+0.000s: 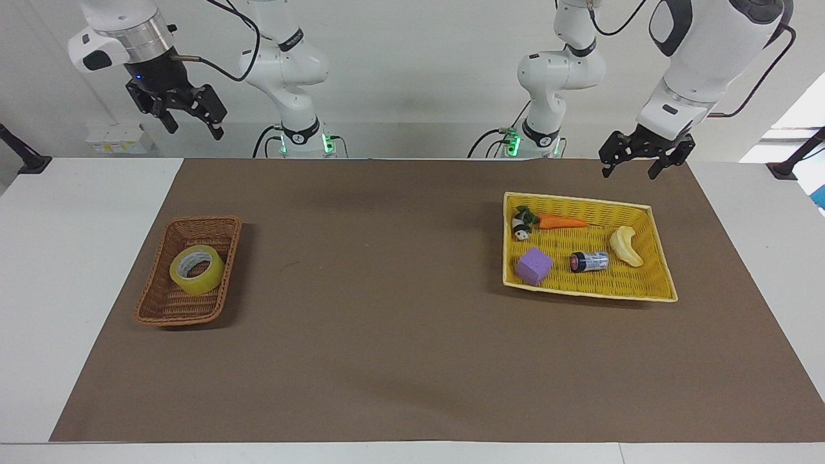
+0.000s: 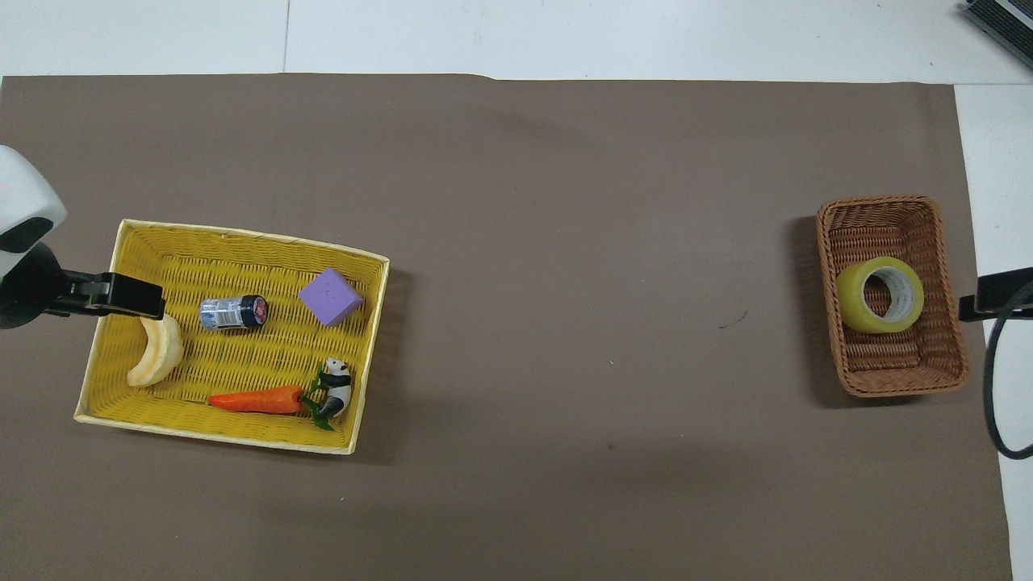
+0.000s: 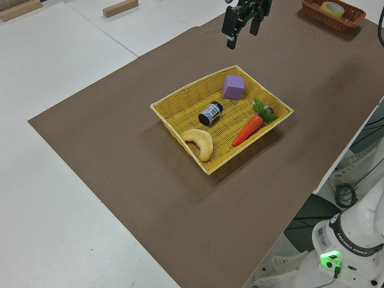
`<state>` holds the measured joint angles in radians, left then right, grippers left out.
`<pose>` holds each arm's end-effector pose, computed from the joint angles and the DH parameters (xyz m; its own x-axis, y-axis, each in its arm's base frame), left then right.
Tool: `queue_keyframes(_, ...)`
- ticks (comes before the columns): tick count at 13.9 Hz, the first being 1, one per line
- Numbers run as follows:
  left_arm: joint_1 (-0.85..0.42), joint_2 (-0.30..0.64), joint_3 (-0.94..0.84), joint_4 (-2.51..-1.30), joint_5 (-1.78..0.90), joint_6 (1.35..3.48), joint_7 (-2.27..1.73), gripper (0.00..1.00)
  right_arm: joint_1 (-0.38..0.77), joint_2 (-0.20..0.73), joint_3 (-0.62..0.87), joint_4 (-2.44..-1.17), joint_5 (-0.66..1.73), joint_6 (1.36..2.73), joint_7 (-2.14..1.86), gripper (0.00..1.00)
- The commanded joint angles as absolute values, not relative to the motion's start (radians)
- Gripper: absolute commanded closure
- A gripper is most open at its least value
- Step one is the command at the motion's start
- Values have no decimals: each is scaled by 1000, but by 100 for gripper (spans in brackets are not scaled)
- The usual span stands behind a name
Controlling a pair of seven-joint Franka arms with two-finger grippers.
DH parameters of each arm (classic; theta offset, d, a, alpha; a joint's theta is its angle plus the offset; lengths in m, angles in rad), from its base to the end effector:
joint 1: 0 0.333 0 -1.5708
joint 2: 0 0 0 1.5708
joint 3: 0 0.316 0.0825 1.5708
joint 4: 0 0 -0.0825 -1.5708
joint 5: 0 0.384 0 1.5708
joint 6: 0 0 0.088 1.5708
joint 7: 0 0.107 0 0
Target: Move tape to another basket
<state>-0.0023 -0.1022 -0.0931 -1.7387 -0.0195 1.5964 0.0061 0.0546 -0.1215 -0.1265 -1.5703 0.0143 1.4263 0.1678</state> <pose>0.5194 -0.0541 0.6022 0.9942 -0.0999 -0.0405 -0.0996 -0.9950 0.0102 0.4991 -0.0390 0.6759 0.9718 -0.2341 -0.0280 -0.2348 -0.9717 -0.0252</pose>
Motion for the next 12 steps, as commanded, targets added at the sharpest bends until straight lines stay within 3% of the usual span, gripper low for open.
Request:
queue_keyframes(1,11,-97,-103,-1723,2,1577,17,0,15,-114,-89,-1563,14,1451,161,0)
queue_keyframes(12,11,-97,-103,-1723,2,1577,17,0,28,-114,-91,-1565,9,1457,163,0)
